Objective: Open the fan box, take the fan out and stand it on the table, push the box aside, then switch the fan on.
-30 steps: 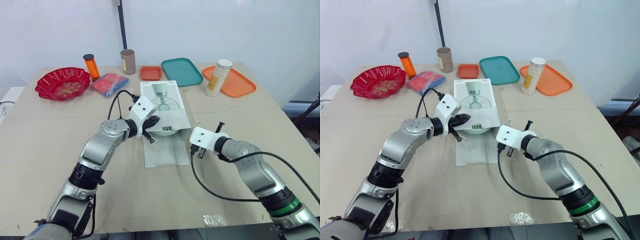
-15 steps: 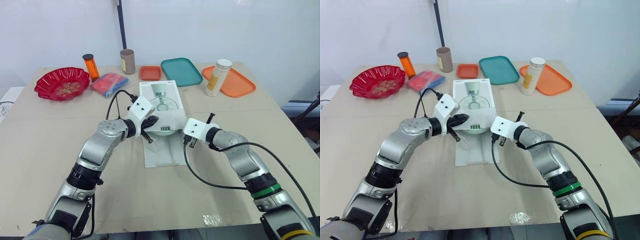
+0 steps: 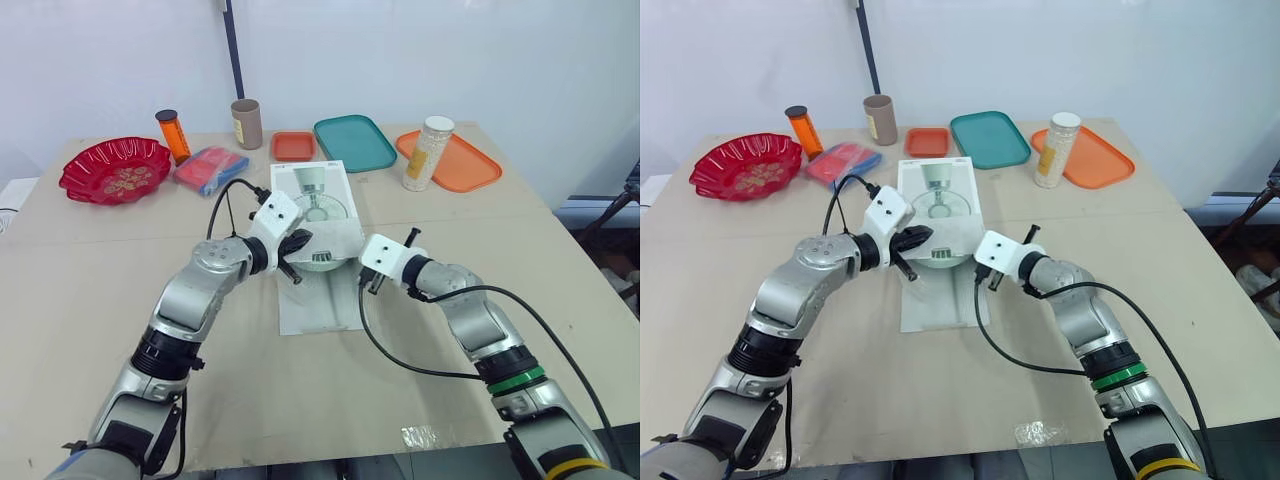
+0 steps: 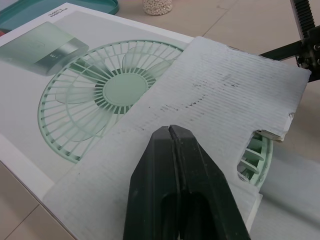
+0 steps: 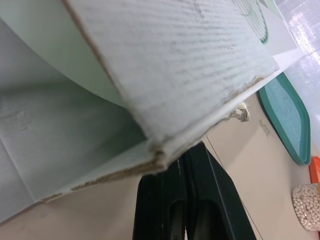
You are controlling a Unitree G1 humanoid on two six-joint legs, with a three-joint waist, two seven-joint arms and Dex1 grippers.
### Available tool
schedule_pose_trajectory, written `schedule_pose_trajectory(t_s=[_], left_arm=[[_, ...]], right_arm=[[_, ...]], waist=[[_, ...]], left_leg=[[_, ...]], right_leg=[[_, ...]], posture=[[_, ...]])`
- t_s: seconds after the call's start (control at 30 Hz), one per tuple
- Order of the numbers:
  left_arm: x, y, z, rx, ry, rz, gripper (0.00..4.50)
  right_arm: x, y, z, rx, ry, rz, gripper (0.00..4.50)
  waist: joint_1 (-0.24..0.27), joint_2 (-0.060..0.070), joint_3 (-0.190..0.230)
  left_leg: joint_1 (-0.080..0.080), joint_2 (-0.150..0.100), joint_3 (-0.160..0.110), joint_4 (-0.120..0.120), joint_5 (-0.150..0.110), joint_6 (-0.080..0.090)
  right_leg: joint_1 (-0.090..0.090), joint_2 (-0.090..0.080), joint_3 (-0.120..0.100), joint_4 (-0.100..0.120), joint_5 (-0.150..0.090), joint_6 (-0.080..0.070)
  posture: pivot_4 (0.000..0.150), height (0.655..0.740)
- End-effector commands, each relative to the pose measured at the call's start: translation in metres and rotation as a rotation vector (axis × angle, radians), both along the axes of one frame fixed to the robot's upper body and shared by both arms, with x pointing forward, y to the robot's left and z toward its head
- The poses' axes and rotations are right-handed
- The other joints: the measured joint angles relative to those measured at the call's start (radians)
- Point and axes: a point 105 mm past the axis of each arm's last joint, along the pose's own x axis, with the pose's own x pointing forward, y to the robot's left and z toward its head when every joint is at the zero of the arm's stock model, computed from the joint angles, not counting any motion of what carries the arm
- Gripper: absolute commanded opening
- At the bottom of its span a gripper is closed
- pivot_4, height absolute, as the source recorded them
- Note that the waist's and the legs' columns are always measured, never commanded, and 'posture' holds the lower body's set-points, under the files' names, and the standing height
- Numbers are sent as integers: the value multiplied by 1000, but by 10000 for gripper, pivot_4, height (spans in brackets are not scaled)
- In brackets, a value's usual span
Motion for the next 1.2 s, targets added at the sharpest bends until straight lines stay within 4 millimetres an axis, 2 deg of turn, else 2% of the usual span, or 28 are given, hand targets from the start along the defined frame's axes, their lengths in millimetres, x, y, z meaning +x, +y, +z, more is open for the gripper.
schedule_pose_trajectory(t_s=[0.03, 0.3, 0.57, 0.67, 0.8, 0.83, 0.97, 1.2], left_arm=[[-3, -4, -4, 3, 10, -14, 0], [-3, -4, -2, 3, 6, -13, 0], [-3, 0, -2, 0, 6, 3, 0], [-3, -1, -2, -2, 5, 4, 0], [-2, -2, -1, -5, 0, 3, 0], [-2, -2, -1, -7, 0, 3, 0], [-2, -2, 1, -7, -4, 4, 0], [-3, 4, 12, -32, -30, 40, 0]], right_arm=[[-2, 12, 20, 41, -69, 56, 285], [-2, 7, 23, 38, -78, 44, 285], [-18, -10, 76, 82, -161, 27, 285], [-22, -3, 95, 184, -153, 26, 285], [-29, 18, 106, 365, -62, 75, 285], [-30, 22, 106, 392, -36, 84, 285], [-29, 36, 84, 419, 108, 91, 285], [-19, 29, 54, 420, 237, -3, 285]], waist=[[-1, 0, 0], [-3, 0, 0], [-2, 0, 0], [-3, 0, 0], [-3, 0, 0], [-3, 0, 0], [4, 0, 0], [3, 0, 0]], left_leg=[[0, 0, 0, 0, 0, 0], [0, 0, 0, 0, 0, 0], [0, 0, 0, 0, 0, 0], [0, 0, 0, 0, 0, 0], [0, 0, -1, 0, 0, 0], [0, 0, -1, 0, 0, 0], [0, 0, -1, 0, 0, 0], [0, -1, -1, 0, 0, 0]], right_leg=[[0, 0, 0, 0, 0, 0], [0, 0, 0, 0, 0, 0], [0, 0, 0, 0, 0, 0], [0, 0, 0, 0, 0, 0], [0, 0, 0, 0, 0, 0], [0, 0, 0, 0, 0, 0], [0, -1, -1, 0, 0, 0], [0, -1, 0, 0, 0, 0]], posture=[[1500, 7255], [1500, 7255], [1500, 7255], [1500, 7255], [1500, 7255], [1500, 7255], [1500, 7255], [1500, 7255]])
